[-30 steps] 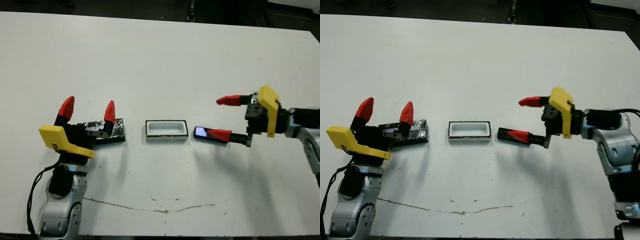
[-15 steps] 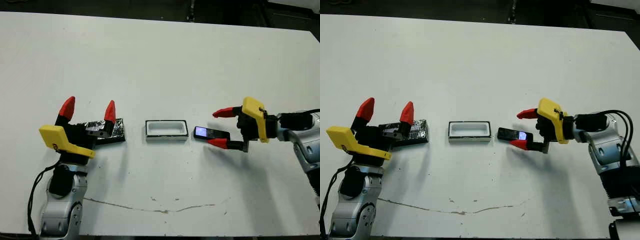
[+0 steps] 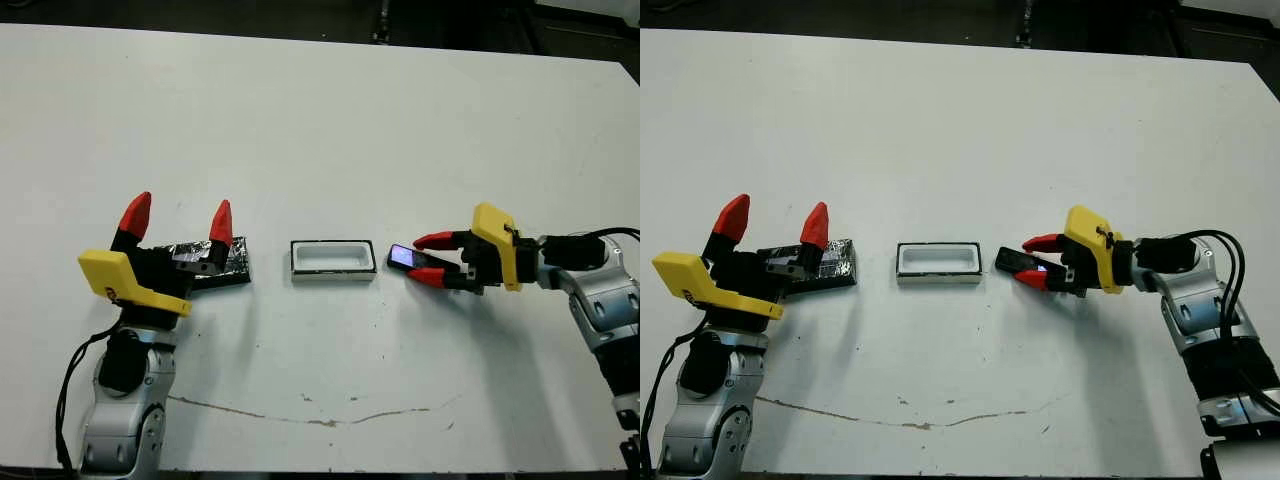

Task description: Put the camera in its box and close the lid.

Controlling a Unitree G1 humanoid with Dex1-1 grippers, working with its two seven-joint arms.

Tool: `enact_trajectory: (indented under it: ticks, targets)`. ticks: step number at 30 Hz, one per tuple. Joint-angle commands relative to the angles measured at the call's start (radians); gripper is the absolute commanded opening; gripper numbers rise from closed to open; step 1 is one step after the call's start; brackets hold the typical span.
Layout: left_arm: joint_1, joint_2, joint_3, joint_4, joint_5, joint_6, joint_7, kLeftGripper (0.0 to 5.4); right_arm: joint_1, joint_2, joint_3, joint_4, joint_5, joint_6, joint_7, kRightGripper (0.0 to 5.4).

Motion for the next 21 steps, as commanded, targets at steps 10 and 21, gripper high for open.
enact_trajectory:
  ticks: [10,21]
  targets:
    - [0.017,-0.002,0.004,-0.005,-0.002,0.014,0.004,5.4,0.007,-0.02,0.036,-0.013,-0.037,0.016,0.018,1.66]
    - [0.02,-0.005,0.001,-0.01,0.001,0.021,0.01,5.4,-0.157,-0.006,-0.065,-0.008,0.04,0.088,0.025,1.66]
